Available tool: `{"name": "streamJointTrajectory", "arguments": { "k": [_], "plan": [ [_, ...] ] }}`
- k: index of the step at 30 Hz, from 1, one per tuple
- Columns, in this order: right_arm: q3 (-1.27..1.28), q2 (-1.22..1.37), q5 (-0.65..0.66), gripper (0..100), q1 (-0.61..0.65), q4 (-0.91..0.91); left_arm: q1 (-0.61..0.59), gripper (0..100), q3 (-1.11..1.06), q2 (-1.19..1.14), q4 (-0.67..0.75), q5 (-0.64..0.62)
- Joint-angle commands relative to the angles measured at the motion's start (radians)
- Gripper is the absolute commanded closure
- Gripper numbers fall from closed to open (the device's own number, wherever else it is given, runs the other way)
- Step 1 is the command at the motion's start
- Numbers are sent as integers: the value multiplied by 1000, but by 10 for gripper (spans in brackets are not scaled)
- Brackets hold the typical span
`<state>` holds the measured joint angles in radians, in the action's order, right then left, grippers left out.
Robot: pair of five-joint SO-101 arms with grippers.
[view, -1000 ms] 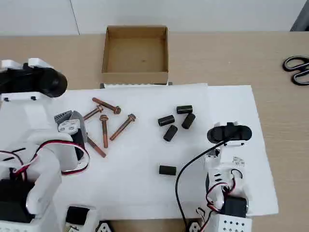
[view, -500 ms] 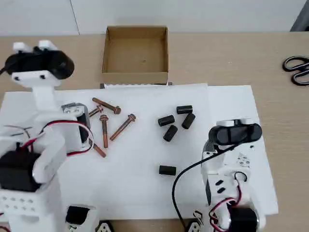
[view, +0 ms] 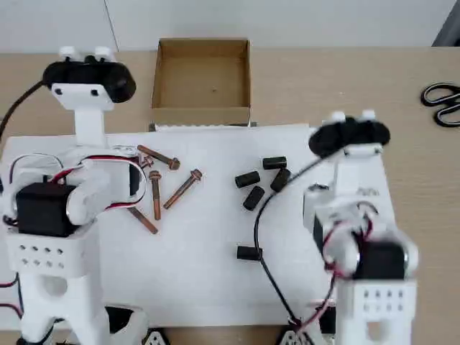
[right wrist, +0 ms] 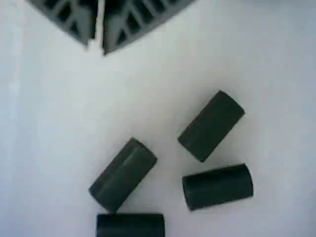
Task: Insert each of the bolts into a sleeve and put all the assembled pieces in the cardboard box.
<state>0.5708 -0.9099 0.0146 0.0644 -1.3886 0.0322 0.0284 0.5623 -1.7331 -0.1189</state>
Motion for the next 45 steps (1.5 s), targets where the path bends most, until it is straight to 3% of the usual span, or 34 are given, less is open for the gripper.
{"name": "streamJointTrajectory", "arguments": {
  "k": [1,6,13,27,45],
  "plan": [
    [-250,278,43,988,4,-122,-2,994,35,-6,-17,12],
    [-540,573,77,920,5,-260,-2,994,35,-8,-17,14],
    [-764,843,54,885,10,-265,-2,994,28,-9,-18,14],
    [-799,1079,-331,883,143,-223,0,994,28,-9,-18,11],
    [-798,1251,-342,883,145,-134,0,994,28,-3,-18,9]
  ]
}}
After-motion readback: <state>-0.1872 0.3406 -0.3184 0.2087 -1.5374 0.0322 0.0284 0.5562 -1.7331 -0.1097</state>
